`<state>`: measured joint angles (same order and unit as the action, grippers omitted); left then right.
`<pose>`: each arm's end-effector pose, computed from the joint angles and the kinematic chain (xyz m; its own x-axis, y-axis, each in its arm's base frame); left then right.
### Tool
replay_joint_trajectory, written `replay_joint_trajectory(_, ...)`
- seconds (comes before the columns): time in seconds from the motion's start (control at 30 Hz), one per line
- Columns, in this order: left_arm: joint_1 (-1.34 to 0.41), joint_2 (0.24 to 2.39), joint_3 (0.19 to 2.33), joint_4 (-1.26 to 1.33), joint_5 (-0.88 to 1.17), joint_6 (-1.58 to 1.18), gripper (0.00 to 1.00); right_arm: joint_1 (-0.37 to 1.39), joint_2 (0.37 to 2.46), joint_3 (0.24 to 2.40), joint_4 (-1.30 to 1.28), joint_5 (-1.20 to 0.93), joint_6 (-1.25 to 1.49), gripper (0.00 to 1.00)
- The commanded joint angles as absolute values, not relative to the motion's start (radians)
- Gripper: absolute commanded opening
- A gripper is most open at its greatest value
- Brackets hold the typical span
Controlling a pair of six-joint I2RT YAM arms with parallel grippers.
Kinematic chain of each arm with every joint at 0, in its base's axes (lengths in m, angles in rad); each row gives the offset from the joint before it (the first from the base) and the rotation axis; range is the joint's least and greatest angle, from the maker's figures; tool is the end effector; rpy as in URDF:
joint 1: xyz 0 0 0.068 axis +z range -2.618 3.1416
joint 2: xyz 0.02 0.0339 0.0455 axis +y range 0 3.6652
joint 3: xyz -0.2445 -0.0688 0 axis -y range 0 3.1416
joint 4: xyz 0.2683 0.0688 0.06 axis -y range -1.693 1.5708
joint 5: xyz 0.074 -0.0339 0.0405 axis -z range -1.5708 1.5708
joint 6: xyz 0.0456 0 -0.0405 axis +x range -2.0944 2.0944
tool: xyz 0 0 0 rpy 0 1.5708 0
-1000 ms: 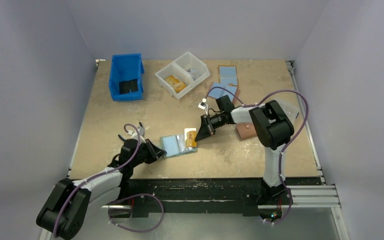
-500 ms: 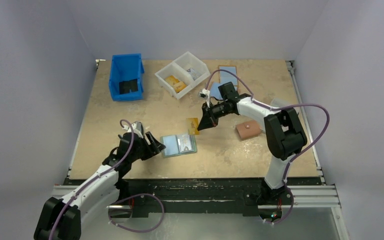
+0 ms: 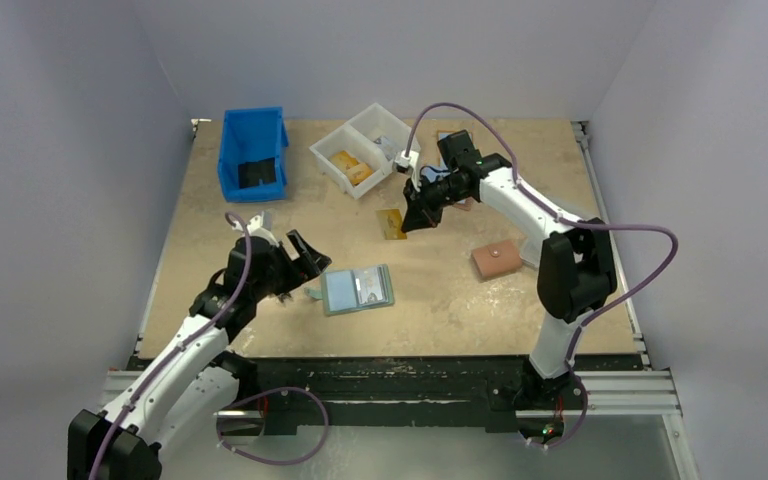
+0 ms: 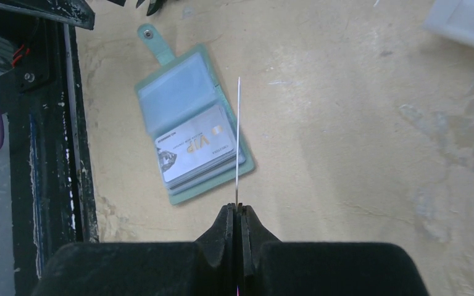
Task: Take the credit cards out of the card holder
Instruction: Place the credit card in the storage box.
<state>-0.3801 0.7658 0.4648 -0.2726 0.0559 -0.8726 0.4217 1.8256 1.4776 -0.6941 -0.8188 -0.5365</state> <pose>0.2017 -0.0833 0.1959 -0.6411 -0.5675 -0.5167 -0.1199 0.7391 -0.6629 0.3580 0.1971 0.2242 -0.3624 -0.5453 -0.7559 -0.9319 0.2254 0.2842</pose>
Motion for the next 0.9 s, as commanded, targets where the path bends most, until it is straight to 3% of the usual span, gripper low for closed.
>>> replay_joint_trajectory(0.0, -0.374, 0.788, 0.608, -0.333, 0.061, -0.829, 0.88, 0.411, 1.773, 1.600, -0.802, -0.764, -0.594, 0.00)
replay_joint_trajectory(0.1, -0.374, 0.818, 0.709, -0.416, 0.011, -0.766, 0.99, 0.408, 1.772, 1.661, -0.829, -0.748, -0.597, 0.00)
replay_joint_trajectory(0.43, -0.374, 0.946, 1.006, -0.615, -0.112, -0.409, 0.99, 0.386, 1.786, 1.809, -0.869, -0.740, -0.593, 0.00)
replay_joint_trajectory(0.87, -0.374, 0.890, 0.781, -0.422, -0.214, -0.253, 0.99, 0.364, 1.862, 1.982, -0.902, -0.700, -0.588, 0.00)
